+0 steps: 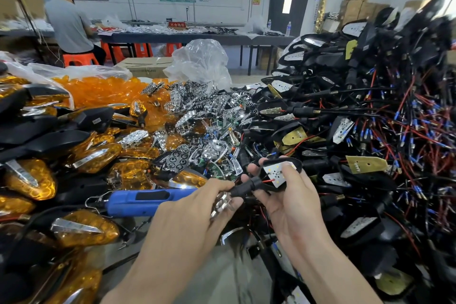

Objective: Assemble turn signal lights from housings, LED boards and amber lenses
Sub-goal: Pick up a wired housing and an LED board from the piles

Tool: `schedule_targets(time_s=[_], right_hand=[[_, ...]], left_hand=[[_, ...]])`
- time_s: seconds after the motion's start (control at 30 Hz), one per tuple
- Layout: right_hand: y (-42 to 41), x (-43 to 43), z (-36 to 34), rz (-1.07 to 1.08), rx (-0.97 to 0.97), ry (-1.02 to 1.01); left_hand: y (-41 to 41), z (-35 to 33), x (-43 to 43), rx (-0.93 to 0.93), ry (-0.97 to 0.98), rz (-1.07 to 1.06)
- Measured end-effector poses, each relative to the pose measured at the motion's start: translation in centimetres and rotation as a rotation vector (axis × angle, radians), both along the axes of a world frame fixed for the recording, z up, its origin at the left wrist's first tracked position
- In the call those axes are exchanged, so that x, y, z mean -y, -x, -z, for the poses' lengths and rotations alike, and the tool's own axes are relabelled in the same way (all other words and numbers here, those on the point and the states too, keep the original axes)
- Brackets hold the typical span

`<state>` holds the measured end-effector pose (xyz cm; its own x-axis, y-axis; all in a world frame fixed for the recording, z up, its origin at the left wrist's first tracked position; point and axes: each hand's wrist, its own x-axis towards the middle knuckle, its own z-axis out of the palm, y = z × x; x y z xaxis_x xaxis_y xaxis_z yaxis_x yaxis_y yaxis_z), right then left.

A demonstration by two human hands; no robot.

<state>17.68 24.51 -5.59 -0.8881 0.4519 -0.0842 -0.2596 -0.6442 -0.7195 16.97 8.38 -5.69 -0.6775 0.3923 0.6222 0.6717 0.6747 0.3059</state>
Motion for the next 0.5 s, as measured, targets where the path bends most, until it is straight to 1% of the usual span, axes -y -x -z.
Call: schedule_targets(time_s=[0.1,0.27,0.37,0.4,0.5], right_hand=[[0.04,0.07,0.01,0.013,-0.001,0.025],[0.04,0.1,0.02,0.006,0.03,0.048],[-0.01,0.06,-0.03,0.004,0.042,0.045],[0.0,0.07,-0.01,0.007,0.034,0.049],[0.06,0.11,0.03,0.014,-0.001,0.04]], left_hand=[[-0.01,-0.21,-0.01,0.04,-0.033,-0.001],[-0.31,-0.54,-0.26,0.063,0.022,0.058],[-0.46,-0.58,-0.44,-0.015,0.124,0.05],[-0.45,-0.53,-0.4,-0.035,0.129,0.05],[-0.19,-0.43,-0.07,-0.056,0.057,0.051]])
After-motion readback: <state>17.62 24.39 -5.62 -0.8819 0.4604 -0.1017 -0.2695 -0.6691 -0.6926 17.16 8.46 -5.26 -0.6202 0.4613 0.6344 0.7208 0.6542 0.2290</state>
